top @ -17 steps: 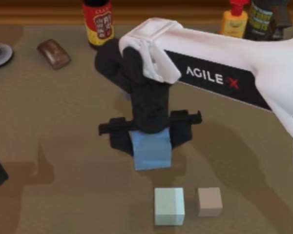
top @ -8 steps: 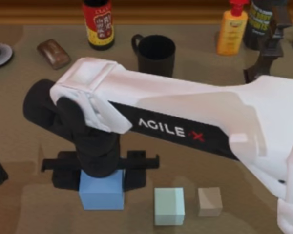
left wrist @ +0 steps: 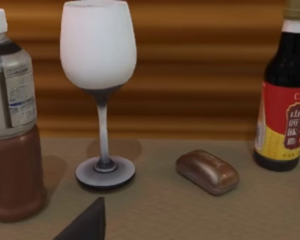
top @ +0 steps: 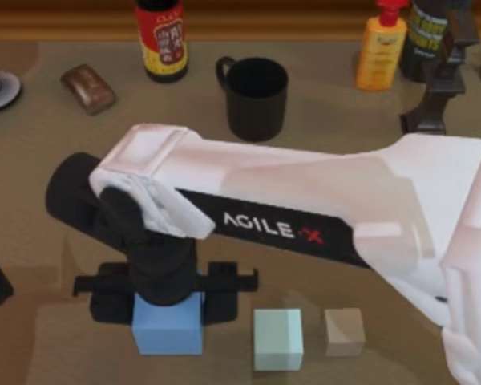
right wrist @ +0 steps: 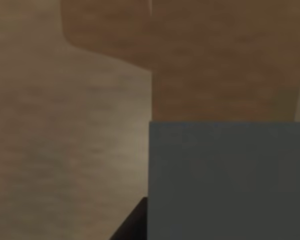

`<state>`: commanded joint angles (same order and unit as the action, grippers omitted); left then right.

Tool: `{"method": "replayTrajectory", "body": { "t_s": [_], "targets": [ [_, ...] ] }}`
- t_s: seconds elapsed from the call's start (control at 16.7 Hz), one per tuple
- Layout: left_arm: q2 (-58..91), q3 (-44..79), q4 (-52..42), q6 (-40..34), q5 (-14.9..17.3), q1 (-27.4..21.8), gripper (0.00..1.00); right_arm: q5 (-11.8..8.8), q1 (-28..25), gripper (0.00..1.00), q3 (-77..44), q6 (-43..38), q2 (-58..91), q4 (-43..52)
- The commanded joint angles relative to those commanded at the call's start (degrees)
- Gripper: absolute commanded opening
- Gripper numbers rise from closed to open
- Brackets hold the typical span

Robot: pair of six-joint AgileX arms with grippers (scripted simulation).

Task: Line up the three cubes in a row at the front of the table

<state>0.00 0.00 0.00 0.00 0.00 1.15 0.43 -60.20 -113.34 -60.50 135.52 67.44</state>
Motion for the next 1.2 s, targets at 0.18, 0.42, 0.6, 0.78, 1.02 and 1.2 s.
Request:
{"method": "replayTrajectory", "body": {
  "t_s": [0.18, 0.42, 0.6, 0.78, 1.02, 1.2],
  "targets": [
    [0.0, 0.0, 0.0, 0.0, 0.0, 0.0, 1.00, 0.0, -0.1, 0.00, 4.4, -0.3, 1.3, -6.0],
    [0.0, 0.0, 0.0, 0.0, 0.0, 0.0, 1.00, 0.1, -0.1, 0.00, 5.8, -0.4, 1.7, -7.5],
    [0.0, 0.0, 0.0, 0.0, 0.0, 0.0, 1.00, 0.1, -0.1, 0.15, 5.8, -0.4, 1.7, -7.5],
    [0.0, 0.0, 0.0, 0.0, 0.0, 0.0, 1.00, 0.1, -0.1, 0.38, 5.8, -0.4, 1.7, -7.5],
    [0.0, 0.0, 0.0, 0.0, 0.0, 0.0, 1.00, 0.1, -0.1, 0.68, 5.8, -0.4, 1.7, -7.5],
    [0.0, 0.0, 0.0, 0.0, 0.0, 0.0, 1.00, 0.1, -0.1, 0.90, 5.8, -0.4, 1.7, -7.5]
  ]
}}
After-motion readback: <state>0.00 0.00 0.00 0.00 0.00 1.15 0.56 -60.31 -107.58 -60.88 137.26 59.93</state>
